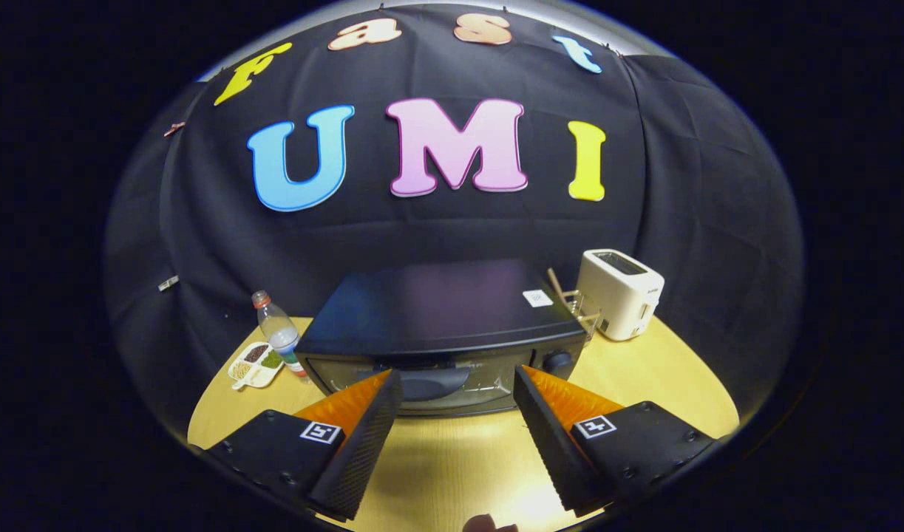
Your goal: Open the toaster oven, put the food inside, and close the toaster oven door.
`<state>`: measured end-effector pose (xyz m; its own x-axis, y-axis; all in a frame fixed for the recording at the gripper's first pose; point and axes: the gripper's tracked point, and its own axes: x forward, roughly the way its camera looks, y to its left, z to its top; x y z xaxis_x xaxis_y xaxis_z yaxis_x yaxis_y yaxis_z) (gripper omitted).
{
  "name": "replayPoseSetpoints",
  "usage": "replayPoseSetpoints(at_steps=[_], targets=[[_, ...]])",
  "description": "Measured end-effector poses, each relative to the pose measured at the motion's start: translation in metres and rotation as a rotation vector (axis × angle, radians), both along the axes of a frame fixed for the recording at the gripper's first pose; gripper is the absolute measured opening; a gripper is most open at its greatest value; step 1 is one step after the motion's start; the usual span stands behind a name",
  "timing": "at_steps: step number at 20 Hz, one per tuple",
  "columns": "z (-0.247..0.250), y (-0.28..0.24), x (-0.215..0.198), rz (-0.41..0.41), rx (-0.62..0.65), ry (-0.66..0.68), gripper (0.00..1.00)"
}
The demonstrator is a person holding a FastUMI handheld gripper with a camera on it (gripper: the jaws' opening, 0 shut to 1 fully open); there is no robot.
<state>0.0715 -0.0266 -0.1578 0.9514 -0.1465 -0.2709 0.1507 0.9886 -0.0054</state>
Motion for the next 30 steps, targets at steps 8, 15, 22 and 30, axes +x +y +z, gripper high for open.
replayPoseSetpoints(at_steps=[8,15,22,30], targets=[[0.125,-0.052,-0.072,-0.003,-0.068,-0.218,0.98],[0.169,-0.102,-0.135,-0.042,-0.044,-0.288,0.98],[0.171,-0.117,-0.164,-0.016,-0.103,-0.298,0.97],[0.173,-0.122,-0.177,-0.018,-0.105,-0.297,0.98]])
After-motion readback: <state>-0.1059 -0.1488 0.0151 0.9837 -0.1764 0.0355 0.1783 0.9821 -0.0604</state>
